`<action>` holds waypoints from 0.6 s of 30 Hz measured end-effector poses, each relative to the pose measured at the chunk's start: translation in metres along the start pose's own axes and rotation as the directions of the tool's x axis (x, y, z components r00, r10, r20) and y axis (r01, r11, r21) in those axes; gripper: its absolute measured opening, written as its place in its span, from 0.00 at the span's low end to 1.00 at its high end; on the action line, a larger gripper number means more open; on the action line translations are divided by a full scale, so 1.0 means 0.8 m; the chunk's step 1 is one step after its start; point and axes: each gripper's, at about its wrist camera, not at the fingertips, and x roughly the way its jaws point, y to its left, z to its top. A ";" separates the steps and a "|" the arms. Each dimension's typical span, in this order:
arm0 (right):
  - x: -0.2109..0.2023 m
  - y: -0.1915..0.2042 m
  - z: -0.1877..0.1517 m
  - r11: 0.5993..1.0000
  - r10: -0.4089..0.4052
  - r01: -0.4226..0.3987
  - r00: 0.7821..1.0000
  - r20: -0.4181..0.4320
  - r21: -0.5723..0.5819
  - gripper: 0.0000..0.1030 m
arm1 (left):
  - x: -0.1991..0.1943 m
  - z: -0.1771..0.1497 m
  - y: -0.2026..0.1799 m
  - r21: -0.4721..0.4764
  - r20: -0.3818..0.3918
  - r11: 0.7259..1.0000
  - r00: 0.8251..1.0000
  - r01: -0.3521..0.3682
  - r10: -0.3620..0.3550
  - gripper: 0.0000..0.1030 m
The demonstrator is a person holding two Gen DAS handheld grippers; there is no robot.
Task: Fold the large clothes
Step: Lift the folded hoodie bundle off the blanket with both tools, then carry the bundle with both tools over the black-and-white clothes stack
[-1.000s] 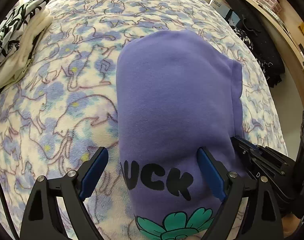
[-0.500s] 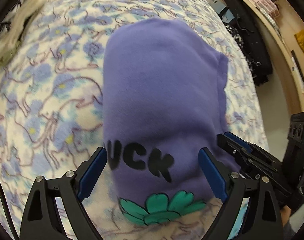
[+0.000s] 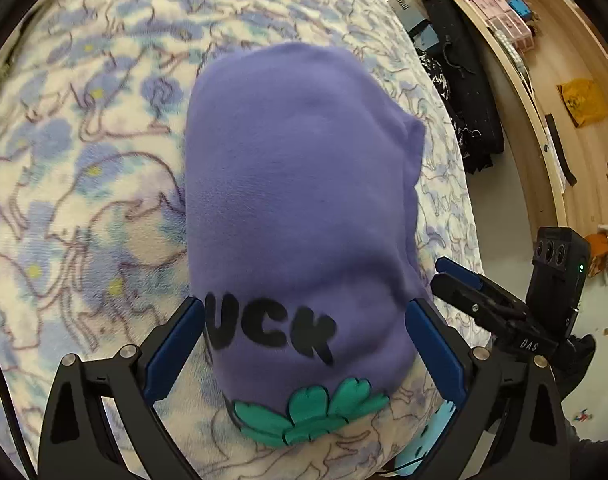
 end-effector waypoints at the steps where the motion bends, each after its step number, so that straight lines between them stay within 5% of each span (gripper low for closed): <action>1: 0.005 -0.007 0.004 1.000 0.005 -0.005 1.000 -0.008 0.002 0.88 | 0.007 0.003 0.004 -0.008 -0.004 1.000 1.000 -0.003 0.003 0.97; 5: 0.026 -0.026 0.020 0.999 0.034 -0.035 0.999 -0.034 -0.005 0.88 | 0.033 0.014 0.021 -0.029 -0.004 0.999 1.000 -0.029 0.029 0.98; 18: 0.108 -0.077 0.050 0.967 0.253 -0.252 0.959 -0.125 0.028 0.88 | 0.097 0.031 0.044 -0.047 -0.030 0.986 0.987 0.158 -0.160 1.00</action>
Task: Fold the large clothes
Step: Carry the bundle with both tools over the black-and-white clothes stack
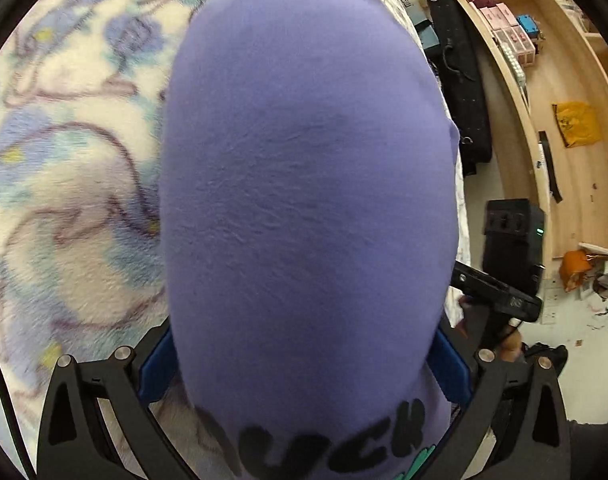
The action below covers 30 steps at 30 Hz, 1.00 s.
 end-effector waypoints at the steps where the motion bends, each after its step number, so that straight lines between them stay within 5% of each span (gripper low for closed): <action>1: 0.003 -0.003 0.002 1.000 0.011 -0.011 1.000 0.002 0.013 0.89 | 0.005 0.002 0.000 0.005 -0.002 1.000 1.000 0.006 -0.006 1.00; 7: 0.012 -0.010 0.001 0.998 0.054 -0.055 0.998 0.023 0.028 0.89 | 0.015 0.007 0.000 0.018 -0.004 1.000 1.000 0.012 -0.012 1.00; 8: 0.012 -0.008 0.001 0.998 0.060 -0.060 0.998 0.024 0.029 0.85 | 0.015 0.008 -0.002 0.022 -0.003 1.000 1.000 0.004 -0.004 1.00; 9: 0.011 -0.009 0.000 0.994 0.096 -0.097 0.995 0.023 0.039 0.66 | 0.009 0.009 -0.007 0.027 -0.002 1.000 1.000 -0.006 0.006 1.00; 10: 0.011 -0.010 0.000 0.988 0.141 -0.142 0.990 0.016 0.059 0.62 | 0.008 0.009 -0.012 0.036 0.002 0.999 1.000 -0.022 0.022 1.00; 15: -0.006 0.010 -0.006 0.992 0.114 -0.116 0.992 0.047 0.039 0.43 | -0.013 -0.003 -0.043 0.099 0.057 0.991 0.994 -0.093 0.088 0.90; 23: -0.047 0.067 -0.032 0.996 0.067 -0.074 0.989 0.134 0.046 0.40 | -0.088 -0.024 -0.090 0.155 0.104 0.980 0.989 -0.124 0.109 0.88; 30: -0.085 0.165 -0.069 0.997 0.044 -0.053 0.984 0.174 0.048 0.40 | -0.187 -0.064 -0.093 0.145 0.099 0.985 0.992 -0.097 0.084 0.89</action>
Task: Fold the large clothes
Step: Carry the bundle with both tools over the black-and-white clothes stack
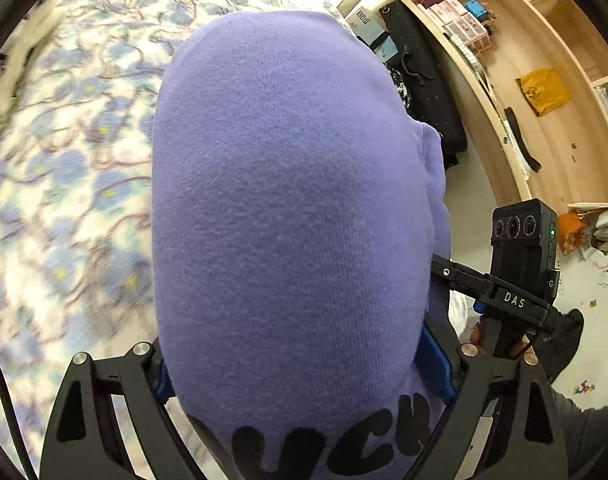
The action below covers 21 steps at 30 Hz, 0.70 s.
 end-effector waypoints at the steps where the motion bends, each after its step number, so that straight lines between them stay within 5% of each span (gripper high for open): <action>1: 0.001 0.010 -0.003 1.000 0.002 -0.002 1.000 -0.004 -0.002 0.40 | -0.019 -0.004 0.004 -0.005 0.002 1.000 1.000 -0.002 0.002 0.89; 10: 0.066 0.180 0.021 0.991 0.082 -0.092 0.992 -0.097 -0.102 0.40 | -0.220 0.001 0.093 -0.103 0.090 0.994 0.994 -0.047 0.056 0.89; 21: 0.257 0.369 0.149 0.968 0.218 -0.223 0.975 -0.053 -0.115 0.40 | -0.391 0.174 0.270 -0.042 0.189 0.985 0.967 -0.167 0.172 0.89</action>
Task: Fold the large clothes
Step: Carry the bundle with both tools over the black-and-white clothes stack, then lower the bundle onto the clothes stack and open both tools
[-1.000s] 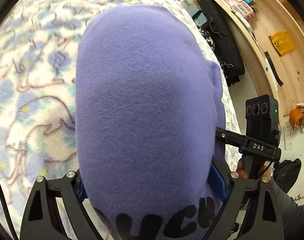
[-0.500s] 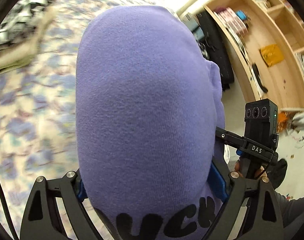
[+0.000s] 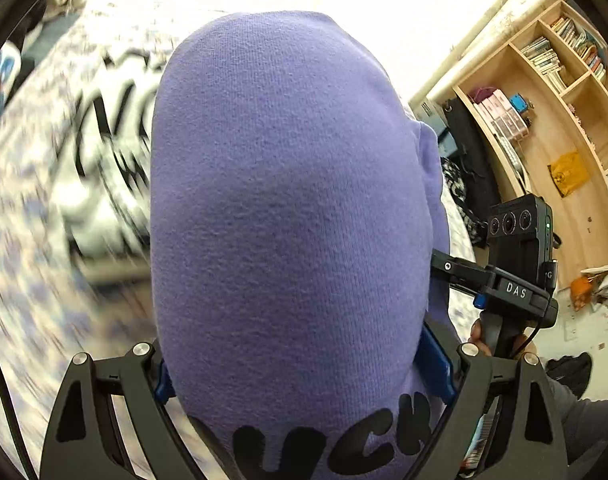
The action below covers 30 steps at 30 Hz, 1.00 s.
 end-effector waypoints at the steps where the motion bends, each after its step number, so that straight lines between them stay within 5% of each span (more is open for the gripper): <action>1: 0.012 0.000 0.011 1.000 0.006 -0.006 1.000 0.008 0.005 0.40 | -0.001 0.024 0.018 0.016 0.004 1.000 1.000 -0.003 0.003 0.89; 9: 0.145 -0.004 0.122 1.000 -0.005 0.002 0.997 0.080 0.028 0.40 | 0.036 0.169 0.136 0.076 -0.005 0.997 1.000 0.008 -0.008 0.89; 14: 0.192 -0.023 0.151 0.998 -0.024 0.018 0.995 0.096 0.067 0.40 | 0.082 0.209 0.168 0.086 -0.024 0.996 1.000 0.009 -0.007 0.89; 20: 0.236 -0.051 0.158 0.994 -0.059 0.051 0.995 0.080 0.095 0.42 | 0.127 0.198 0.215 0.022 -0.047 0.998 0.998 0.051 -0.050 0.92; 30: 0.228 -0.033 0.148 0.987 -0.161 0.162 0.986 0.043 -0.013 0.51 | 0.125 0.188 0.207 0.041 -0.027 0.999 0.999 0.022 -0.021 0.93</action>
